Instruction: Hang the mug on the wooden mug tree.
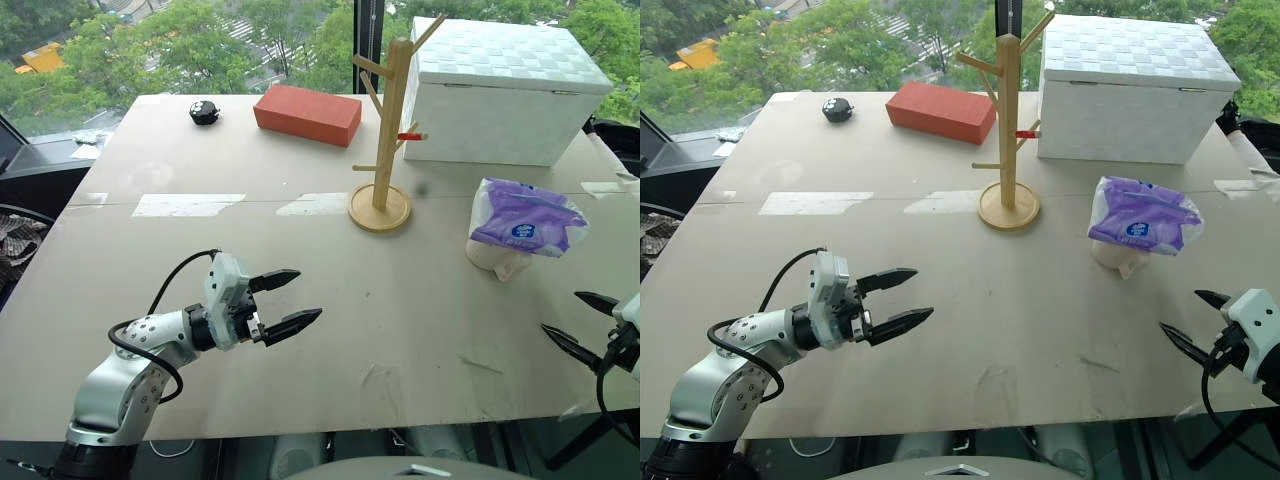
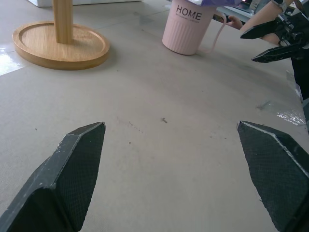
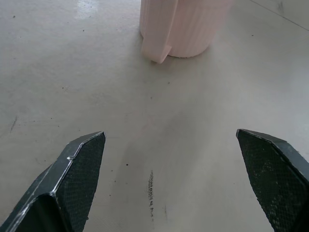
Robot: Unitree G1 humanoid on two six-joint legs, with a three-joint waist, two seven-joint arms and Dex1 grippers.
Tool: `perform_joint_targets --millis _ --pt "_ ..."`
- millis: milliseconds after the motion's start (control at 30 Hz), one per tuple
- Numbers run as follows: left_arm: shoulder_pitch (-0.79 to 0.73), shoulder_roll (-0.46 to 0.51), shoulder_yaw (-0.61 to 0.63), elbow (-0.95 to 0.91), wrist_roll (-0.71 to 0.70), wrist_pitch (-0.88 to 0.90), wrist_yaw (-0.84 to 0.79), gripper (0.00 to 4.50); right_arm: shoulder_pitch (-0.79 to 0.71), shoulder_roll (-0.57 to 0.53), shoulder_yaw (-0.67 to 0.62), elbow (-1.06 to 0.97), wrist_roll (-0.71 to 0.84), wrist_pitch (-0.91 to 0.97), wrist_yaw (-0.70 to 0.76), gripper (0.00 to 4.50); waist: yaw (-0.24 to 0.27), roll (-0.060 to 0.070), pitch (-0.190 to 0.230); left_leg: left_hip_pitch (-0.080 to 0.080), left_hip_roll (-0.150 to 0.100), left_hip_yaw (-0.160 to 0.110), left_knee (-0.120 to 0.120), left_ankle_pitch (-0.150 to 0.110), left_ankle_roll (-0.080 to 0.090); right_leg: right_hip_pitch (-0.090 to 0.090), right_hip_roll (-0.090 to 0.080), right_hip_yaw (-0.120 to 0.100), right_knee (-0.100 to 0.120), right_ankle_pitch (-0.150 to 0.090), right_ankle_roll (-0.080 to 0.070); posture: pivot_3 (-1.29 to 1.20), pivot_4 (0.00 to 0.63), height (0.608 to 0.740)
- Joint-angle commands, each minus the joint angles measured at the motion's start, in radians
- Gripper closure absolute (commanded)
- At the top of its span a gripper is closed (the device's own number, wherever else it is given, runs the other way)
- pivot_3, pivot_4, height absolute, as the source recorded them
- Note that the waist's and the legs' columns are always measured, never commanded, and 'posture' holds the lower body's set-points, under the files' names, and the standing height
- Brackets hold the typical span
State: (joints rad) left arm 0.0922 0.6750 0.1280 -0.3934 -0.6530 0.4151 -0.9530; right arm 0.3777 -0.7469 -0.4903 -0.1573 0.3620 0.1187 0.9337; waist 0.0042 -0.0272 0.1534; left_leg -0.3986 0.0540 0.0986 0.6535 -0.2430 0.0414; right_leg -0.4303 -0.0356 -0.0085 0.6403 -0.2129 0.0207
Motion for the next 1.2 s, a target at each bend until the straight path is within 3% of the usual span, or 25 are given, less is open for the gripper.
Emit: perform_joint_targets --millis 33,133,267,567,767,1200 --pt "-0.020 -0.005 0.005 -0.040 0.001 -0.016 0.003 0.00 -0.028 -0.015 -0.049 -0.034 0.003 -0.012 -0.031 0.10 0.001 0.000 0.000 0.000 0.000 0.000 0.000 0.000 0.000 0.000 0.000 0.000 0.000 0.000 0.000 0.00 0.150 0.740" --pt "-0.075 -0.040 -0.016 -0.026 -0.016 -0.036 -0.010 0.00 -0.097 -0.033 -0.082 -0.084 0.042 0.038 -0.079 0.10 0.001 0.000 0.000 0.000 0.000 0.000 0.000 0.000 0.000 0.000 0.000 0.000 0.000 0.000 0.000 0.00 0.150 0.740" --pt "-0.121 -0.047 -0.022 -0.034 -0.060 -0.019 -0.056 0.00 -0.110 -0.112 -0.130 -0.131 0.063 0.102 -0.037 0.10 0.008 0.001 0.000 0.000 0.000 0.001 0.001 0.000 0.000 0.000 0.000 0.001 0.001 0.000 0.000 0.00 0.150 0.740" --pt "-0.132 -0.042 -0.035 -0.100 -0.119 -0.010 -0.119 0.00 -0.141 -0.224 -0.142 -0.252 -0.024 0.052 -0.008 0.10 0.009 0.000 0.000 -0.001 0.000 0.000 0.000 0.000 0.000 0.000 0.001 0.001 0.000 0.000 0.000 0.00 0.150 0.740" --pt "-0.116 -0.041 -0.035 -0.117 -0.121 -0.013 -0.115 0.00 -0.187 -0.286 -0.094 -0.280 -0.078 0.039 0.022 0.10 0.008 0.000 0.000 0.000 0.000 0.000 0.001 0.000 0.000 0.000 0.001 0.001 0.000 0.000 0.001 0.00 0.150 0.740" --pt "-0.137 -0.046 -0.035 -0.129 -0.123 -0.007 -0.078 0.00 -0.372 -0.323 0.106 -0.091 -0.209 -0.087 0.025 0.10 0.008 0.000 0.000 -0.001 -0.001 0.001 0.001 0.000 0.000 0.000 0.001 0.001 0.000 0.000 0.001 0.00 0.150 0.740"
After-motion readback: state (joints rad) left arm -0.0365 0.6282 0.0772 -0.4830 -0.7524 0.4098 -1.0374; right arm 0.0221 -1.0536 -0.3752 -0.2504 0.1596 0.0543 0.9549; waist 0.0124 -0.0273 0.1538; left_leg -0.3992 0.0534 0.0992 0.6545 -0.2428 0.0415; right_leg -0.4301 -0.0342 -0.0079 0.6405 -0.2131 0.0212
